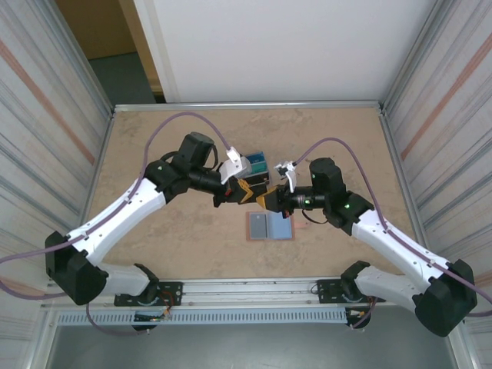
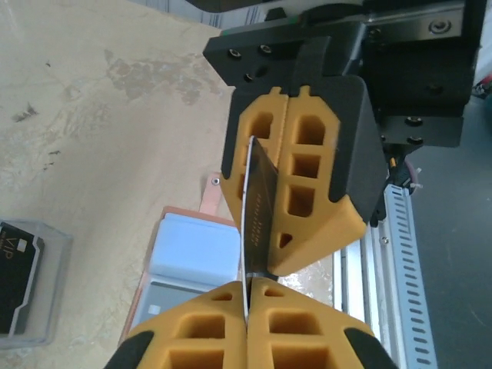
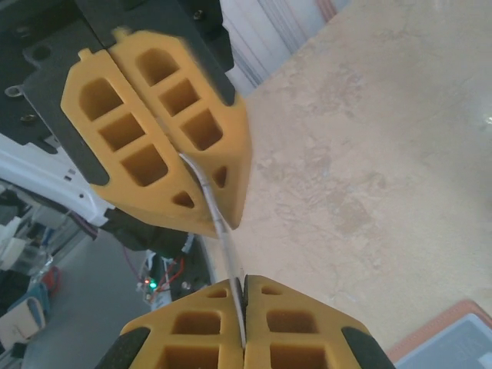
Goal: Take the credit cards out of the card holder
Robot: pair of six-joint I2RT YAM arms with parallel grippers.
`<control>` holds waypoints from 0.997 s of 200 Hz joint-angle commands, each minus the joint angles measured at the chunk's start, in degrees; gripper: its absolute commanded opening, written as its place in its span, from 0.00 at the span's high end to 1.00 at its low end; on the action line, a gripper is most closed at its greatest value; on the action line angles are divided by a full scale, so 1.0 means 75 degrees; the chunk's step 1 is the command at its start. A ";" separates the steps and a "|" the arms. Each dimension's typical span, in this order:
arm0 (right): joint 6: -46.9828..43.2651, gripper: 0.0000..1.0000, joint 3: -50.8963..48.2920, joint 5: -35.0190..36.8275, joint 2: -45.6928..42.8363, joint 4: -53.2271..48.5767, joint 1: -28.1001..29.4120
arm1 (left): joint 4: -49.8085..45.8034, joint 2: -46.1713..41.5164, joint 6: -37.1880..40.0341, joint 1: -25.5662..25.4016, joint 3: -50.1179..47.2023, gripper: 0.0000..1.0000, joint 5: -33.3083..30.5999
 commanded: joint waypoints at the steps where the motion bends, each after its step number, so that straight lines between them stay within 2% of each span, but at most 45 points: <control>1: -0.0184 0.94 0.0243 0.0171 -0.0212 -0.0230 0.0069 | -0.0044 0.0152 0.0269 0.0092 0.0291 1.00 0.0116; 12: -0.0172 0.81 0.0249 0.0538 -0.0466 -0.0378 0.0045 | -0.0019 0.0172 0.0321 0.0097 0.0294 1.00 -0.0130; 30: -0.0141 0.52 0.0231 0.0987 -0.0620 -0.0589 -0.0081 | 0.0137 0.0184 0.0489 0.0109 0.0263 1.00 -0.0841; 39: -0.0071 0.43 0.0179 0.1138 -0.0713 -0.0627 -0.0167 | 0.0298 0.0222 0.0614 0.0109 0.0185 1.00 -0.1306; 58: 0.0155 0.30 0.0129 0.1851 -0.0946 -0.0843 -0.0303 | 0.0907 0.0351 0.0787 0.0107 -0.0039 1.00 -0.2452; 63: 0.0220 0.19 0.0131 0.2090 -0.0995 -0.0934 -0.0334 | 0.1158 0.0407 0.0771 0.0118 -0.0107 1.00 -0.2809; 69: 0.0282 0.00 0.0149 0.2336 -0.1065 -0.1057 -0.0370 | 0.1377 0.0489 0.0812 0.0127 -0.0148 1.00 -0.3104; 101: 0.0429 0.01 0.0260 0.3505 -0.1393 -0.1676 -0.0497 | 0.2011 0.1208 0.1182 0.0288 -0.0002 1.00 -0.3431; 132: 0.0770 0.01 0.0146 0.4489 -0.1819 -0.1895 -0.0664 | 0.2297 0.2051 0.1309 0.0511 0.0335 1.00 -0.3043; 153: 0.1045 0.01 -0.0126 0.4821 -0.2261 -0.1807 -0.0871 | 0.2441 0.2559 0.1347 0.0654 0.0532 1.00 -0.2815; 199: 0.1711 0.01 -0.0465 0.5957 -0.3096 -0.2261 -0.1152 | 0.2502 0.3300 0.1455 0.0674 0.0853 1.00 -0.2400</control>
